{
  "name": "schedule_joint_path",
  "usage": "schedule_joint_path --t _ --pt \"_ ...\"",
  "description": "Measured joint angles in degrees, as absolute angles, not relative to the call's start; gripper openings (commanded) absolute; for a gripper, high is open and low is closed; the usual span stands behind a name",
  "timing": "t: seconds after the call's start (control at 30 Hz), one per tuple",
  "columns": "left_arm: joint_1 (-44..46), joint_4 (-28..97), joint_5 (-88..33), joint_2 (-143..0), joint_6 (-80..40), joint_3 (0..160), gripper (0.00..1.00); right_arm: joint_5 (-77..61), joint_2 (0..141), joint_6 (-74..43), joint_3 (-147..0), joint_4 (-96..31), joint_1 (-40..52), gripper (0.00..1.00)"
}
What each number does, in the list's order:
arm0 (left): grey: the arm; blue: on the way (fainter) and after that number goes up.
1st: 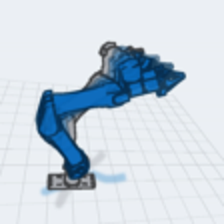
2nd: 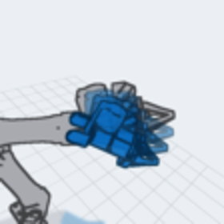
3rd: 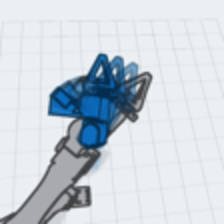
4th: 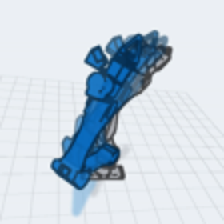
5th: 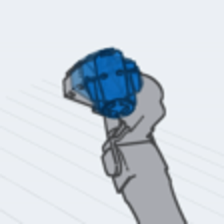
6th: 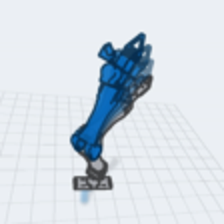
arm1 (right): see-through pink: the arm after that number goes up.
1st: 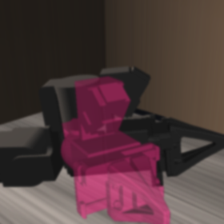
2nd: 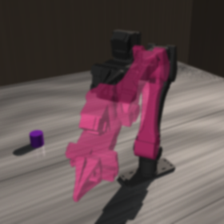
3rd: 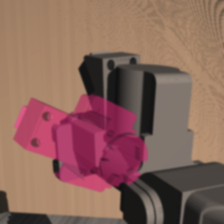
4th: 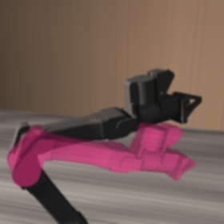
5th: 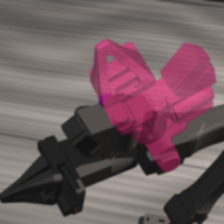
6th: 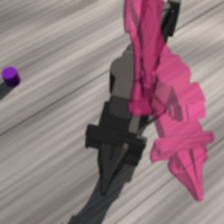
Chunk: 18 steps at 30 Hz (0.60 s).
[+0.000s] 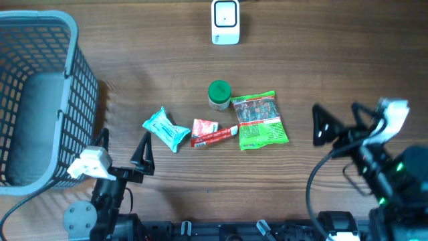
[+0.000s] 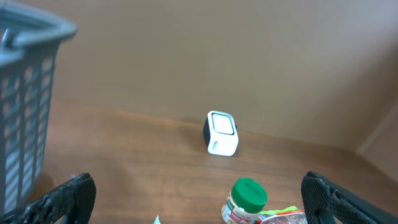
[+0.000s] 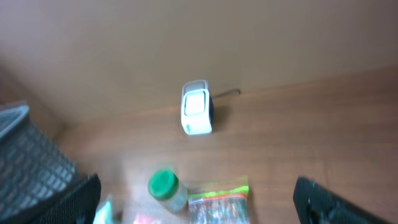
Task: Scan the item barcode
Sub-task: 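Reach the right gripper to the green-lidded jar and grasp it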
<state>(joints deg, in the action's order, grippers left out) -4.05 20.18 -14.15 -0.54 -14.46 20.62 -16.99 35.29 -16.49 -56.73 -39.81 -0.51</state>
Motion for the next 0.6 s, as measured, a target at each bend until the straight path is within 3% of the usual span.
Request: schedule_joint_path --t 0.13,0.37,0.6 --pt "-4.1 22.0 -11.6 -0.6 -19.6 19.1 1.0 -22.2 52.9 -17.5 -79.5 -57.4 -0.5 1.0" --pt "-4.1 26.0 -8.2 -0.5 -23.3 16.9 1.0 -32.6 68.6 -21.1 -84.9 -54.1 0.5 1.0" --pt "-4.1 22.3 -16.2 -0.5 -18.6 8.7 1.0 -12.3 83.7 -37.8 -86.3 -59.5 20.5 1.0"
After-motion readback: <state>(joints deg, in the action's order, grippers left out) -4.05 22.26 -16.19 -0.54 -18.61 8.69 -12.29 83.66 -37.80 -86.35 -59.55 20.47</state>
